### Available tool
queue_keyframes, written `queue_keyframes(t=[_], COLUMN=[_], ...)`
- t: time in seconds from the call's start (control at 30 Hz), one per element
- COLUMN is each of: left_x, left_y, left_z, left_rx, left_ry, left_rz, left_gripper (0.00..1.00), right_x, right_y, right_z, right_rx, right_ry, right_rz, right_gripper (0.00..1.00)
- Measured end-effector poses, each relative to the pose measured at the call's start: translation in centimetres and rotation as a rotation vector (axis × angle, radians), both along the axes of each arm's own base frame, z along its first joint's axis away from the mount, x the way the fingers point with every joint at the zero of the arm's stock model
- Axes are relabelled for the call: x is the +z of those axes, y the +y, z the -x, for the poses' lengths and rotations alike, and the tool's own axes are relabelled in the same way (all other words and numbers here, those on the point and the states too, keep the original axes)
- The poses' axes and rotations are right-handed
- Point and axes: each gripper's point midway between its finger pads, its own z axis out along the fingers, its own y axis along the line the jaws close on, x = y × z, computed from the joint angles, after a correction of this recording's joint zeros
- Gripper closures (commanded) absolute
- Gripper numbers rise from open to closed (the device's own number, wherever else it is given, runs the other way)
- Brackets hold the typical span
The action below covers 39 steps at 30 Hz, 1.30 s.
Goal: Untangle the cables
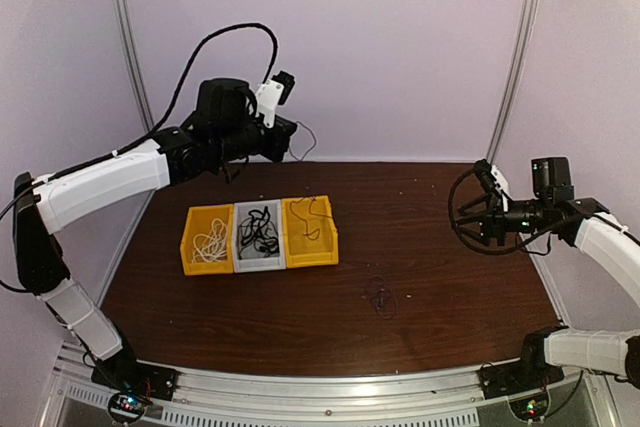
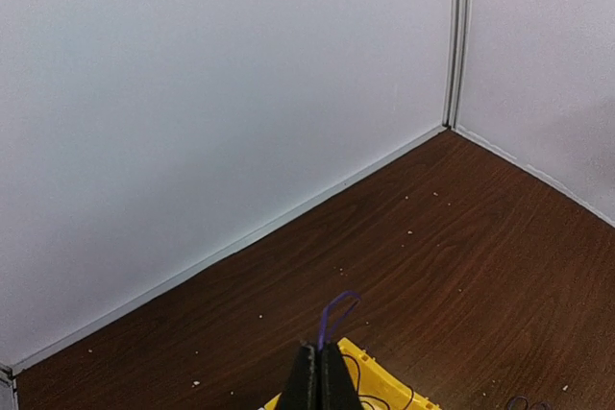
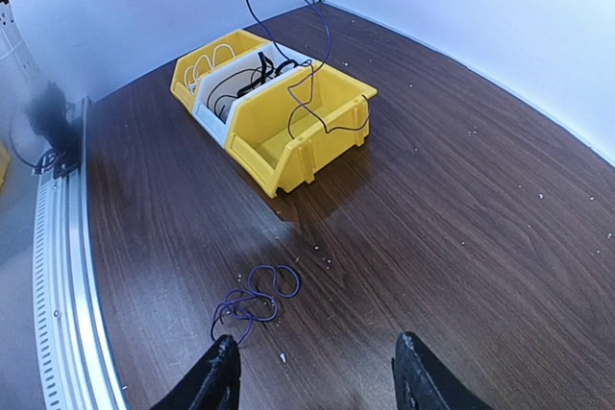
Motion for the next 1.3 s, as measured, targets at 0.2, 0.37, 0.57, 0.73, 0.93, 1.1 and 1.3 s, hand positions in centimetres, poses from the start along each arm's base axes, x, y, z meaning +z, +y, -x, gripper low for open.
queue_keyframes(t=[0.2,0.37,0.57,0.73,0.93,1.1,1.3], left_x=[1.2,5.7,8.8,8.9,7.8,6.6,4.1], left_y=[0.7,1.1,0.8,0.5,0.4,0.1,-0.6], left_z=[1.3,3.1,4.7,5.0,4.9,4.6,3.7], left_rx=[-0.027,-0.085,-0.160,-0.186,-0.186,-0.185,-0.175], left_ry=[-0.025,-0.111,-0.179,-0.179,-0.164,-0.145,-0.113], left_rz=[0.013,0.093,0.166,0.172,0.161,0.152,0.123], left_gripper=[1.00,1.00,1.00,1.00,1.00,1.00,1.00], right_x=[-0.1,-0.2,-0.2,-0.3,-0.4,-0.6,-0.6], right_y=[0.0,0.0,0.0,-0.1,-0.1,-0.1,-0.1], right_z=[0.0,0.0,0.0,0.0,0.0,0.1,0.1], right_rx=[0.000,-0.001,0.000,0.003,0.003,0.003,0.003], right_ry=[0.001,0.003,-0.002,-0.008,-0.007,-0.004,-0.004], right_rz=[0.001,0.003,0.006,0.011,0.013,0.014,0.014], right_gripper=[0.45,0.45,0.44,0.44,0.44,0.44,0.44])
